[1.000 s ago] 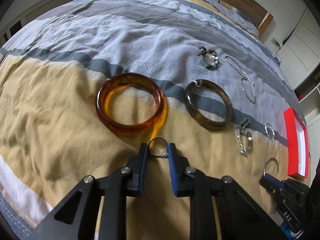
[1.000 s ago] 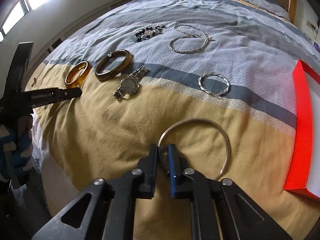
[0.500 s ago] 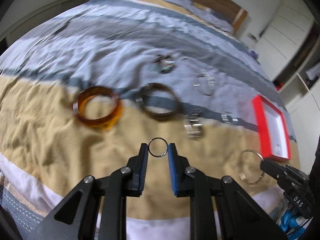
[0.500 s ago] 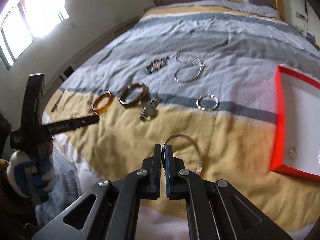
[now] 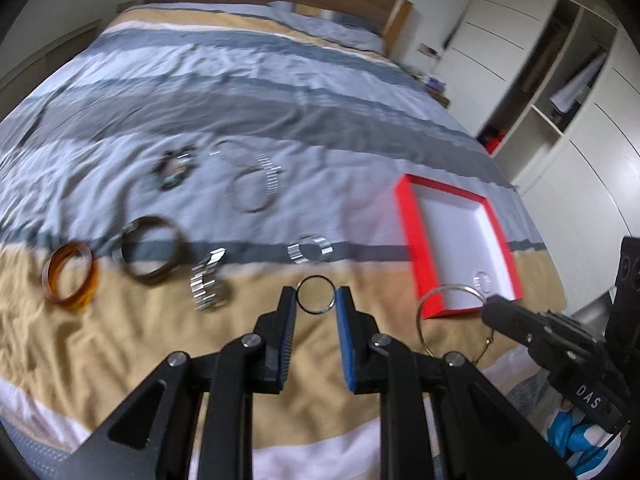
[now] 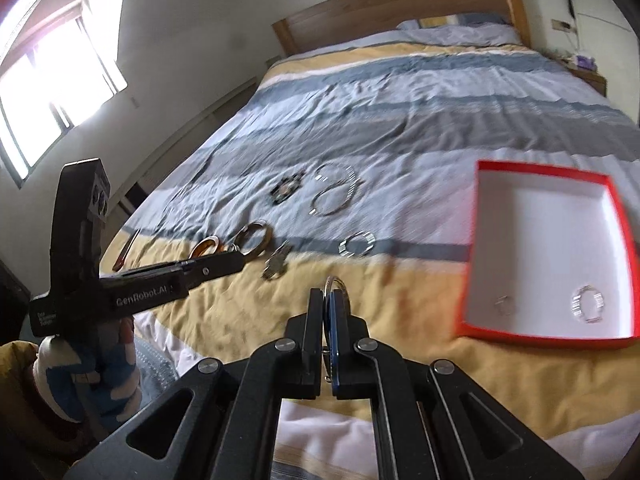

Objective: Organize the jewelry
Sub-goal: 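Move both held pieces into the red box and open both tools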

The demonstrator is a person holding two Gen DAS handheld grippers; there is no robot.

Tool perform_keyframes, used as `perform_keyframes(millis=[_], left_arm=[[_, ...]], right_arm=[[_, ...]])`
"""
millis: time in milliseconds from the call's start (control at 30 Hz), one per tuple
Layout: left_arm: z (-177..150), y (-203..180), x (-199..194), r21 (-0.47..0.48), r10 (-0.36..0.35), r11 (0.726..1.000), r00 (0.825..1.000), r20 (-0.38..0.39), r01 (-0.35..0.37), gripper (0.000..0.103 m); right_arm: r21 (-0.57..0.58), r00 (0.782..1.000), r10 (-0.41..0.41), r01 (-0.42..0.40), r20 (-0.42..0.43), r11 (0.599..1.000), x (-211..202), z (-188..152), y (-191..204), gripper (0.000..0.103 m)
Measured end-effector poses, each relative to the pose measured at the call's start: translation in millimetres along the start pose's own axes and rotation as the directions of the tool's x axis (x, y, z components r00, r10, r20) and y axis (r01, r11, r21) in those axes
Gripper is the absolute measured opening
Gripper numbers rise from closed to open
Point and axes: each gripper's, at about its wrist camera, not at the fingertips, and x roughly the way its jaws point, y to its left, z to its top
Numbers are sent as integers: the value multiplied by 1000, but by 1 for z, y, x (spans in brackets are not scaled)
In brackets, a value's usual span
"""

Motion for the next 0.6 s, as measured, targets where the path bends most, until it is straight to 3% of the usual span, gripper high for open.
perform_keyframes(millis=[300,600], left_arm=[[35,-100,67,147,-112,982,992,-58,120,19],[32,-155,157,230,-122,960,979,-162,157,19]], right_arm=[[44,989,-137,135,53,990,-24,38,-86,3],[105,982,-188,188,-11,976,22,57,-173,3]])
